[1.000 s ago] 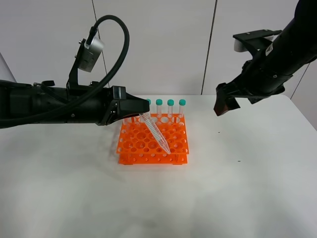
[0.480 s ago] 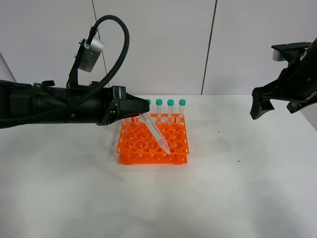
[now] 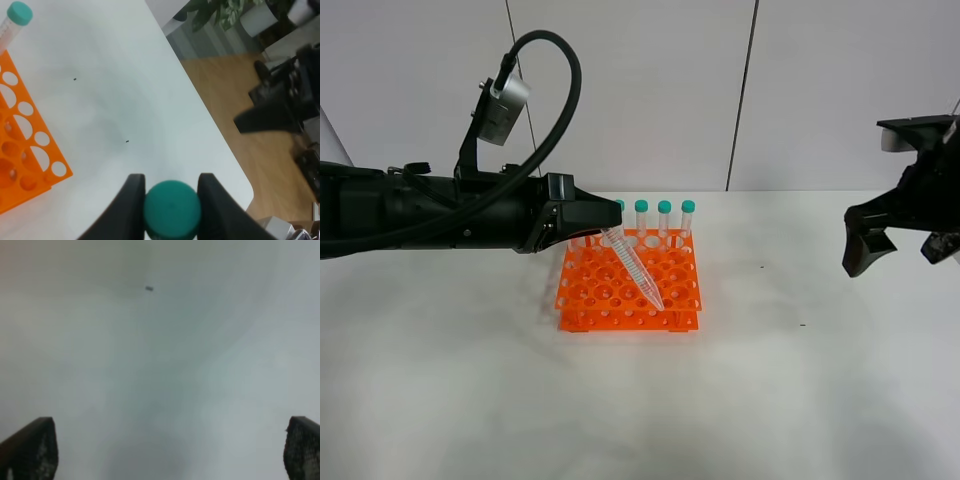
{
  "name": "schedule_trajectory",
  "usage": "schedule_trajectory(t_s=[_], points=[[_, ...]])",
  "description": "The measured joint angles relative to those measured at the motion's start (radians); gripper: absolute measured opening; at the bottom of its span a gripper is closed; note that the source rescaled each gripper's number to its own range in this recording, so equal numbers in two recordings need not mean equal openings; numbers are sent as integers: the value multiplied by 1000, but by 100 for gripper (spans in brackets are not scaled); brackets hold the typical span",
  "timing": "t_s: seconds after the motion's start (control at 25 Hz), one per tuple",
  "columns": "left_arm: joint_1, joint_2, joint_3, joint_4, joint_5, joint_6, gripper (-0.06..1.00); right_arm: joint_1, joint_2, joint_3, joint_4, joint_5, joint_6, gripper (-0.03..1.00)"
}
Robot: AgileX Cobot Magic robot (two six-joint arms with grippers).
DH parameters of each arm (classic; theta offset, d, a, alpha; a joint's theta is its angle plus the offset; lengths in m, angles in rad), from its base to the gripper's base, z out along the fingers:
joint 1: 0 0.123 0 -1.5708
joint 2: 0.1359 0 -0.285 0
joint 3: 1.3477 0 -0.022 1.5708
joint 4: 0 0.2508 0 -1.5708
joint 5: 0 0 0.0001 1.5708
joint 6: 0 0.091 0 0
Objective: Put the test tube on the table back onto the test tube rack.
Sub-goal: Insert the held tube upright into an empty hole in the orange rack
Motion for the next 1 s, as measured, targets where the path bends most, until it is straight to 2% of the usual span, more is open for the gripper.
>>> schedule_trajectory(t_s=[0.28, 0.56, 0.8, 1.0], points=[[0, 0, 0, 0, 3, 0, 0, 0, -405, 350, -7, 0, 0, 100], [0, 0, 0, 0, 7, 0, 0, 0, -945, 618, -12, -170, 1, 100], [0, 0, 0, 1, 10, 0, 0, 0, -1292, 668, -12, -182, 13, 100], [0, 0, 0, 1, 10, 0, 0, 0, -1389, 669, -12, -183, 16, 100]])
